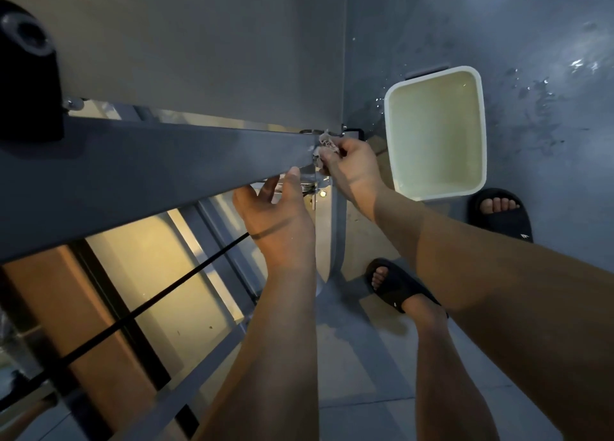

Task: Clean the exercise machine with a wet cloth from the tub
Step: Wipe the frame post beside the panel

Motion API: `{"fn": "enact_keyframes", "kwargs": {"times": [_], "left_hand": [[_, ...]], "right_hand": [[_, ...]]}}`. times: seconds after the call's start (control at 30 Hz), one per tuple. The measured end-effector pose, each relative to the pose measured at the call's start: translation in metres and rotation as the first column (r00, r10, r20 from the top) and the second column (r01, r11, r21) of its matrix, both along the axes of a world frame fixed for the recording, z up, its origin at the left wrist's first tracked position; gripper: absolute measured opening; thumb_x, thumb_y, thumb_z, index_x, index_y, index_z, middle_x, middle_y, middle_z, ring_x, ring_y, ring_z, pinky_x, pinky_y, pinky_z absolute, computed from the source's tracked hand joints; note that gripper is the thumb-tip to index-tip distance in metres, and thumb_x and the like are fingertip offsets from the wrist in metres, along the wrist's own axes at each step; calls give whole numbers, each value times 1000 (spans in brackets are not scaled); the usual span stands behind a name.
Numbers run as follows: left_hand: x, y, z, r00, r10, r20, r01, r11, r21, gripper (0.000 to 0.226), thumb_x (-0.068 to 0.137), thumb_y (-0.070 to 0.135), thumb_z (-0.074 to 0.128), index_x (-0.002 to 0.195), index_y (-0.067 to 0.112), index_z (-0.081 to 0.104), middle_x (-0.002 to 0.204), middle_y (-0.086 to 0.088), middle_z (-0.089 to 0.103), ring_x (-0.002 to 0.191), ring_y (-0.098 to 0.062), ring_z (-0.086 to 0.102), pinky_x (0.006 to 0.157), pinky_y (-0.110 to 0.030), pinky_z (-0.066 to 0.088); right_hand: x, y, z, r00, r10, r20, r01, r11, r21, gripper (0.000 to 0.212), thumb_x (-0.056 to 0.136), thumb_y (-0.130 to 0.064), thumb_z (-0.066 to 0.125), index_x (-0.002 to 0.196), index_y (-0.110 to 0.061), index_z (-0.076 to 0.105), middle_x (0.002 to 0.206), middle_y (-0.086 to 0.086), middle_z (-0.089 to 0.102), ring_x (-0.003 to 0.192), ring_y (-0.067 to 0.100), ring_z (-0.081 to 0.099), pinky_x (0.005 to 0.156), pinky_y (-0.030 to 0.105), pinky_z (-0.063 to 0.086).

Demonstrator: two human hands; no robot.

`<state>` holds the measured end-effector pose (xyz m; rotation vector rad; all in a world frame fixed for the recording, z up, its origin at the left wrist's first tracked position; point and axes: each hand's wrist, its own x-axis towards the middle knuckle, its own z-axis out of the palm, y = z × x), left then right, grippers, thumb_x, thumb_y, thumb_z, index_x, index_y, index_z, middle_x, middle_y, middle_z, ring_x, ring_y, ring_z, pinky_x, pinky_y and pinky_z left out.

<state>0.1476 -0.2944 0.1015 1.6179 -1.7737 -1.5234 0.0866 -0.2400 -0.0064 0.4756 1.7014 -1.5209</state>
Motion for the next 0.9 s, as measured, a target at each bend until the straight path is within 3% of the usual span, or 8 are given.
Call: {"fn": "enact_keyframes", "kwargs": {"times": [0.13,0.3,0.43,0.5,0.63,0.73,0.77,0.9], "left_hand": [[-3,1,-1,999,35,-25,-35,999,2,57,88,2,76,138,14,53,129,-4,67,112,-16,69,81,-12,53],[-7,4,-1,996,70,-48,-69,997,29,56,89,-2,73,138,14,52,127,-6,68,114,-19,68,83,-15,53],[-7,6,0,994,80,-77,-75,995,61,55,90,-2,73,138,17,54,126,-4,69,115,-18,68,81,-13,53],[-7,4,0,993,75,-92,-69,995,69,53,89,-3,72,136,15,55,125,-8,69,115,-22,68,81,-13,53],[-8,1,5,990,92,-104,-78,989,129,47,89,-8,66,132,10,60,104,-2,72,93,-20,65,82,-19,51],[-9,2,11,985,111,-131,-90,984,154,45,91,-9,60,132,8,60,94,8,72,87,-12,59,104,-32,48],[-10,3,14,985,118,-122,-98,983,157,42,93,-8,60,130,10,62,89,13,73,85,-6,63,101,-30,51],[-11,2,25,980,169,-102,-148,972,183,35,96,-6,59,114,23,69,83,17,75,84,1,69,88,-24,51]], "right_hand": [[-5,-8,12,994,36,-100,-27,996,88,24,102,-14,59,122,-7,72,105,2,71,94,12,64,80,11,51],[6,-6,33,963,82,-255,-57,993,103,22,98,-10,60,113,-11,76,109,8,71,101,17,65,89,24,51],[-4,-4,22,971,140,-193,-117,985,125,25,99,-8,59,120,-7,73,111,2,71,99,11,65,74,-1,41],[-8,-6,18,973,151,-176,-126,981,145,25,100,-8,58,119,-7,75,110,2,73,104,17,67,74,1,41],[9,-2,41,956,102,-274,-88,994,61,21,96,-12,64,113,-13,76,112,3,70,103,16,68,93,28,55],[12,0,45,936,108,-336,-97,994,49,21,94,-16,64,111,-10,75,112,10,67,101,22,68,94,37,56],[7,-3,40,945,100,-310,-93,995,38,22,92,-16,61,108,-10,75,109,11,68,98,24,69,92,41,58],[-6,-10,38,948,173,-267,-136,979,151,22,96,-6,58,108,-7,77,99,6,70,97,21,67,84,23,52]]}}
